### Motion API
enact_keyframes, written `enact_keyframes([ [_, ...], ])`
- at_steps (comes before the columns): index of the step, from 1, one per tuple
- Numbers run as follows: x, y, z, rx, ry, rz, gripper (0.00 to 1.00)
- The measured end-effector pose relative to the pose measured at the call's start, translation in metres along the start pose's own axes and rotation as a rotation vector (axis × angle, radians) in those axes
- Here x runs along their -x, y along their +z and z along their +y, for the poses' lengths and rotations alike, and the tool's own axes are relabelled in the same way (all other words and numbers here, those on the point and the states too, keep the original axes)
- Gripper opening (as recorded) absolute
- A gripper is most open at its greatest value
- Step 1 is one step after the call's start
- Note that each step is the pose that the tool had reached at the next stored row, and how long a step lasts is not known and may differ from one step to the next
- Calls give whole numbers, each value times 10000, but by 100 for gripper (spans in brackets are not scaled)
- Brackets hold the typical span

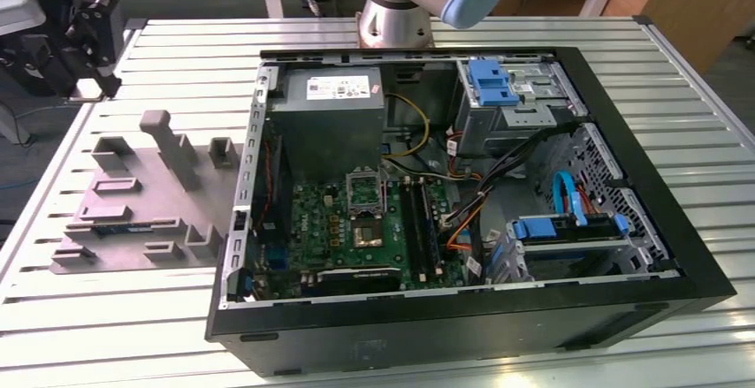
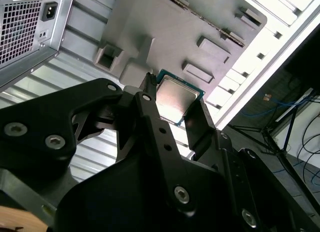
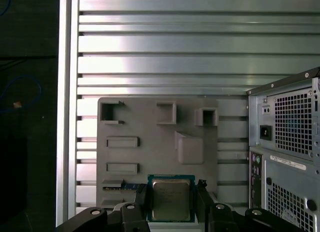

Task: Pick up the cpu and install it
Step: 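Pick up the cpu and move it towards the insertion slot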

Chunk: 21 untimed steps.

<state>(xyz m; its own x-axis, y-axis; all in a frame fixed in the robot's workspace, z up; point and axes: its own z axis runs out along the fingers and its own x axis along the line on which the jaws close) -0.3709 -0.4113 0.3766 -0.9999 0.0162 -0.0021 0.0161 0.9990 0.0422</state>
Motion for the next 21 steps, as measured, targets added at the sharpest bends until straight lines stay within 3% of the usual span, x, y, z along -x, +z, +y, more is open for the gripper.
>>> enact_keyframes([
  [21, 138, 0, 2, 0, 0, 1, 47],
])
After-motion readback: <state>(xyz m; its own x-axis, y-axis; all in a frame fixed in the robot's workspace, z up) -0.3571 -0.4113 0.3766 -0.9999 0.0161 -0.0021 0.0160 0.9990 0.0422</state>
